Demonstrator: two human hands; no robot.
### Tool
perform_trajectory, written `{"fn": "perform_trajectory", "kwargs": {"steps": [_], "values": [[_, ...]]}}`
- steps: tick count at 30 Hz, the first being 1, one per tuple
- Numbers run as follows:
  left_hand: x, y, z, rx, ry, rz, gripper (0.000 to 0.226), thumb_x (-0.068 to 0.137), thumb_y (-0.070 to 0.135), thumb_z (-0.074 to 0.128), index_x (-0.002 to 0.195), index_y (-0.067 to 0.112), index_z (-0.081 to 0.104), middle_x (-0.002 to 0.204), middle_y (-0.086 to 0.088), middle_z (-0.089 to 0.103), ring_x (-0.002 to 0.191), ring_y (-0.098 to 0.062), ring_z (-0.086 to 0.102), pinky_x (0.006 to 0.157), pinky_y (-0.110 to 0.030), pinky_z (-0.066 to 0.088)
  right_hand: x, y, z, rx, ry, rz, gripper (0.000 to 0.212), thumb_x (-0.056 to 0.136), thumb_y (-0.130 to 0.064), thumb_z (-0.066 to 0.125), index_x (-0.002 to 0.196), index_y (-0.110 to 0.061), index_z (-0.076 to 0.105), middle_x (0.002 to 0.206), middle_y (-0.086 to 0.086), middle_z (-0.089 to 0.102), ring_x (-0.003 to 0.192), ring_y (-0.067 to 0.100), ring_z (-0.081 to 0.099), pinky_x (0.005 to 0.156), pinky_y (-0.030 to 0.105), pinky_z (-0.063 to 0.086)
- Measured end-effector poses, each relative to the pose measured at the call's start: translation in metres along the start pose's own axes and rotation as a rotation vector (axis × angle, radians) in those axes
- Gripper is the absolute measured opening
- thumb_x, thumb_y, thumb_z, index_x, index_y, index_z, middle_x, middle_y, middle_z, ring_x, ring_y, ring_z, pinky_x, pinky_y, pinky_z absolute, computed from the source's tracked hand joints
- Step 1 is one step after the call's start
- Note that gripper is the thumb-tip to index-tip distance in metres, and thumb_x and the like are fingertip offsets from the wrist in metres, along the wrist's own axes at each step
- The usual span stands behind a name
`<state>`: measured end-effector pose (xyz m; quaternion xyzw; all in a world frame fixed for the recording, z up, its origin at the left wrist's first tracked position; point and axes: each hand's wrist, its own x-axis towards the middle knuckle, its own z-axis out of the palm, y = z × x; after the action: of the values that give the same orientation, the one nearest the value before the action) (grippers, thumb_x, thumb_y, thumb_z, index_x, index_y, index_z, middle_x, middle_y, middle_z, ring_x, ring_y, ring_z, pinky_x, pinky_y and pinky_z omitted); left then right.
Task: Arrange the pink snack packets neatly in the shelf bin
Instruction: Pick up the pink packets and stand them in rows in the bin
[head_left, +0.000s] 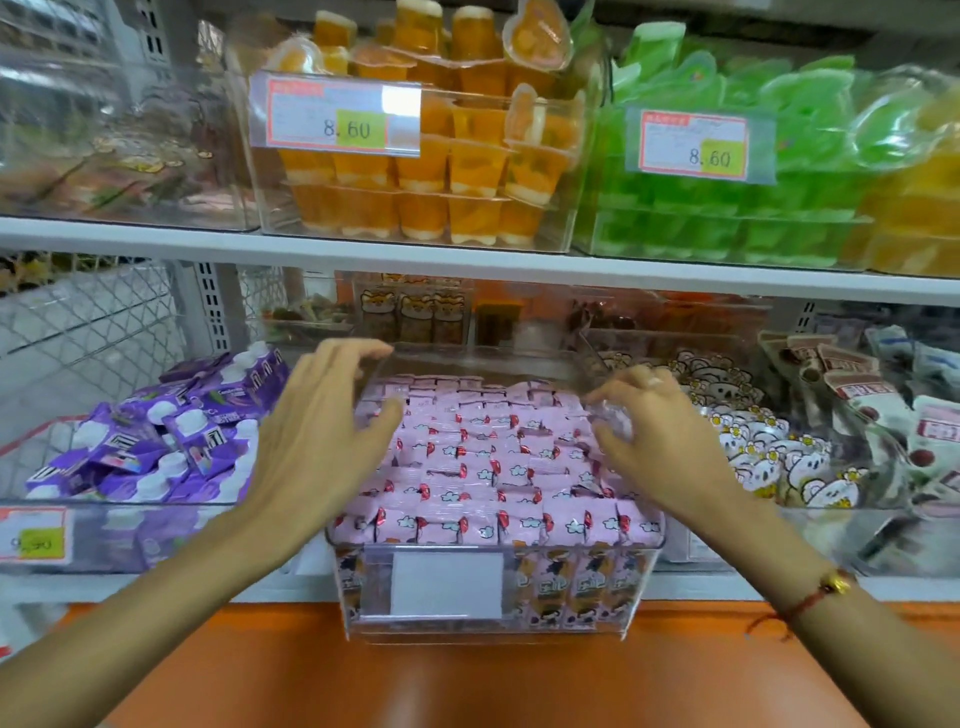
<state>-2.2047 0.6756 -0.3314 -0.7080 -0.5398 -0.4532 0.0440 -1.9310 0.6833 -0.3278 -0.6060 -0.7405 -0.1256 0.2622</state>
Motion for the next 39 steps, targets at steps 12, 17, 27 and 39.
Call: {"fn": "perform_trajectory", "kwargs": {"steps": [12, 17, 27, 39], "values": [[0.072, 0.062, 0.131, 0.102, -0.677, 0.091, 0.024, 0.094, 0.024, 0.055, 0.116, 0.022, 0.066, 0.119, 0.0, 0.066, 0.105, -0.02, 0.061, 0.092, -0.039, 0.05, -0.029, 0.016, 0.015, 0.18, 0.043, 0.311, 0.023, 0.091, -0.028, 0.047, 0.106, -0.017, 0.061, 0.108, 0.006, 0.052, 0.082, 0.028, 0.056, 0.064, 0.03, 0.035], [0.087, 0.063, 0.14, 0.04, -0.74, 0.004, 0.008, 0.087, 0.025, 0.066, 0.092, 0.021, 0.071, 0.096, 0.005, 0.069, 0.09, -0.014, 0.063, 0.084, -0.034, 0.052, -0.029, 0.019, 0.018, 0.215, 0.076, 0.265, 0.028, 0.09, -0.029, 0.046, 0.117, -0.024, 0.052, 0.11, 0.002, 0.051, 0.078, 0.02, 0.049, 0.064, 0.03, 0.034], [0.082, 0.072, 0.142, -0.159, -0.485, -0.117, 0.015, 0.097, 0.028, 0.05, 0.102, 0.015, 0.055, 0.098, -0.001, 0.061, 0.088, -0.021, 0.06, 0.08, -0.035, 0.051, -0.03, 0.019, 0.018, 0.222, 0.125, 0.224, 0.022, 0.091, -0.031, 0.044, 0.112, -0.027, 0.051, 0.104, -0.003, 0.049, 0.069, 0.02, 0.053, 0.056, 0.03, 0.03], [0.075, 0.081, 0.083, -1.03, -0.01, -0.655, 0.022, 0.099, 0.02, 0.047, 0.112, 0.005, 0.056, 0.092, -0.006, 0.067, 0.082, -0.011, 0.065, 0.066, -0.019, 0.055, 0.006, 0.013, -0.013, 0.17, 0.206, 0.165, 0.034, 0.089, -0.038, 0.058, 0.117, -0.018, 0.06, 0.114, 0.004, 0.061, 0.104, 0.021, 0.054, 0.079, 0.03, 0.045]]}}
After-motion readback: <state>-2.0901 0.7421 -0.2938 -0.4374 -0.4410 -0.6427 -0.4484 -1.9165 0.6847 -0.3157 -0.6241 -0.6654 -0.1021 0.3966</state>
